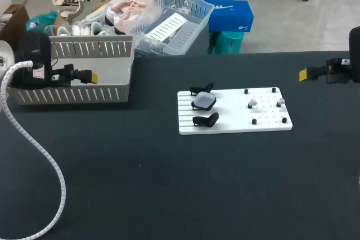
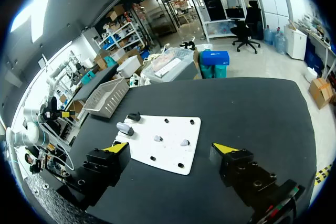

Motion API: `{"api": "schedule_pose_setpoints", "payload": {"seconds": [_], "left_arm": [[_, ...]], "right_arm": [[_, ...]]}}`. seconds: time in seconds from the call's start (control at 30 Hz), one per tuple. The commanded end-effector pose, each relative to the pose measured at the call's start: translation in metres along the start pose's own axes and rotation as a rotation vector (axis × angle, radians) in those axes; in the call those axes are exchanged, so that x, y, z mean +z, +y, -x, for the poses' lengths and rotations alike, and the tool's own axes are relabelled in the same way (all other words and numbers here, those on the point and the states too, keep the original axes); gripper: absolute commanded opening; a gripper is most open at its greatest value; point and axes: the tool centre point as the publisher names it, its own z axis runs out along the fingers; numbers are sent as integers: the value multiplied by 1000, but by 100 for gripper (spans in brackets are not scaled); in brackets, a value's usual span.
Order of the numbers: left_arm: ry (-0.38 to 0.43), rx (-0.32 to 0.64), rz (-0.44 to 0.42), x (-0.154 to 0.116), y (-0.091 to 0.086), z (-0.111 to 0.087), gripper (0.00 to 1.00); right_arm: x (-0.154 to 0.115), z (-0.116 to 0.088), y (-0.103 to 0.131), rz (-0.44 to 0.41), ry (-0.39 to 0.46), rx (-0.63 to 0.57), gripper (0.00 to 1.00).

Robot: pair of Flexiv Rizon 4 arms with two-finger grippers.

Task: Pick up each earbud case from the left stands, insert the matching earbuds, close the lid, and place the case in the box.

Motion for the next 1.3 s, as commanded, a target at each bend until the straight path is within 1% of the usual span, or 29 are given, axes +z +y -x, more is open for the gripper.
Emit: {"api": "schedule_pose_setpoints", "payload": {"seconds": [0.03,0.5,0.53,0.57,0.6,0.63,0.67,0.73,0.77,0.8,0.83,0.87,0.9,0.93,0.97,1.0,1.03,1.07,1.13,1.2,1.3], "left_arm": [[4,0,1,0,0,1,100],[4,0,1,0,0,1,100],[-11,47,-18,4,4,2,100],[11,119,-15,10,6,3,100],[-16,200,-54,14,6,3,100],[-27,234,-84,15,6,3,100],[-11,293,-145,19,5,3,100],[-32,414,-186,24,-1,5,100],[-32,463,-212,28,-5,6,100],[-41,509,-262,30,-9,6,100],[-48,535,-284,30,-11,7,100],[-64,600,-320,32,-16,8,100],[-65,647,-336,35,-19,9,100],[-74,673,-355,37,-21,9,100],[-88,715,-394,39,-26,10,100],[-70,695,-439,41,-31,12,100],[-88,684,-462,42,-35,15,100],[-90,723,-492,43,-40,15,100],[-119,748,-523,46,-49,17,100],[-127,805,-541,53,-56,17,100],[-137,870,-609,62,-67,13,100]], "right_arm": [[1,0,-1,2,1,-1,100],[1,0,-1,2,1,-1,100],[1,0,-1,2,1,-1,100],[1,0,-1,2,1,-1,100],[1,0,-1,2,1,-1,100],[1,0,-1,2,1,-1,100],[1,0,-1,2,1,-1,100],[1,0,-1,2,1,-1,100],[1,0,-1,2,1,-1,100],[1,0,-1,2,1,-1,100],[1,0,-1,2,1,-1,100],[1,0,-1,2,1,-1,100],[1,0,-1,2,1,-1,100],[1,0,-1,2,1,-1,100],[1,0,-1,2,1,-1,100],[1,0,-1,2,1,-1,100],[1,0,-1,2,1,-1,100],[1,0,-1,2,1,-1,100],[1,0,-1,2,1,-1,100],[1,0,-1,2,1,-1,100],[1,0,-1,2,1,-1,100]]}}
